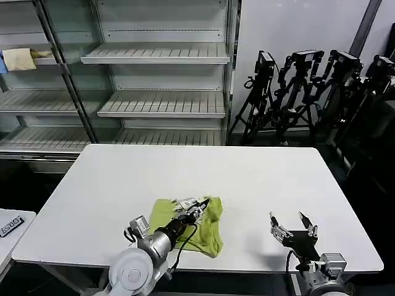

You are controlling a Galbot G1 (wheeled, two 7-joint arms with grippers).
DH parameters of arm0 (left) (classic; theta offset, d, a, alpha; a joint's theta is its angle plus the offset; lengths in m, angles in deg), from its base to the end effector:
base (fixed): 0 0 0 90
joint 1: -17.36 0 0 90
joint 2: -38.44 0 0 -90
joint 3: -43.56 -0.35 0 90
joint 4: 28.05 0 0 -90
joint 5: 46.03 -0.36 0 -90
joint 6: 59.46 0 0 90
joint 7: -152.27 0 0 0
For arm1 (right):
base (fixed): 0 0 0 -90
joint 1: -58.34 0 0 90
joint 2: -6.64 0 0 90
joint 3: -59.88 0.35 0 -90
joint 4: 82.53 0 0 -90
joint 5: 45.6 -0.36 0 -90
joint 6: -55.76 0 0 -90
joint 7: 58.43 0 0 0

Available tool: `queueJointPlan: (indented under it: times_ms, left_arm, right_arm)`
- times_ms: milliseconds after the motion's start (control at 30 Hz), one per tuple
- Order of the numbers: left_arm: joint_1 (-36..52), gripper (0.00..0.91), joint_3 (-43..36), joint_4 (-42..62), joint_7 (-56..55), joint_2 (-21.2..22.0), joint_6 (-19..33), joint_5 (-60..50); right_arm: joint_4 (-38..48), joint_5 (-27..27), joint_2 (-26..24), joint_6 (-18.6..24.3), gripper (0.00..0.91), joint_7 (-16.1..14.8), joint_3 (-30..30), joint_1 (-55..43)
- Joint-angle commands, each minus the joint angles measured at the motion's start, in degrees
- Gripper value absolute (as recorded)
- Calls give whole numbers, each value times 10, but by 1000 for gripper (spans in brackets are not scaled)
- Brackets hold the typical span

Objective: Fold and organize the clothes.

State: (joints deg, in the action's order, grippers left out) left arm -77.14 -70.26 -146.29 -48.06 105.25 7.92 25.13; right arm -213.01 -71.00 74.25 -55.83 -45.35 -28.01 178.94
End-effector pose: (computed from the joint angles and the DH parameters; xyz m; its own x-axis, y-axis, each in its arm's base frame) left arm 0.2723 -0.0470 -0.2377 -0.7780 0.5608 0.2834 0.2256 0.6702 -0.7070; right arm 0.1828 -0.0536 -0.2285 -0.9687 -0.0224 0.2471 -0.0155 0.9994 0.0299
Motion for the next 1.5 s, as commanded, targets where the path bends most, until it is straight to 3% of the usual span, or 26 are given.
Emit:
queueJointPlan:
  times_ms: [33,300,500,1133,1500]
  left_arm:
    - [-39,907,22,-50,-3,-20,-3,-22]
    - [-92,907,138,-37,-8,-113,-3,-44]
    - [-128,907,187,-13,-6,-140,-3,-44]
    - [-84,907,125,66,4,-43,1,-70]
    - [-98,907,85,28,7,-8,-1,-56]
  right_arm:
    - [2,0,0,0,907,0,-3,-1]
    - [7,-1,-1,0,907,0,-9,-10]
    - [6,0,0,-1,907,0,-14,-12]
    - [-17,7,1,-1,907,1,3,17]
    - [-26,8,2,-1,907,1,10,27]
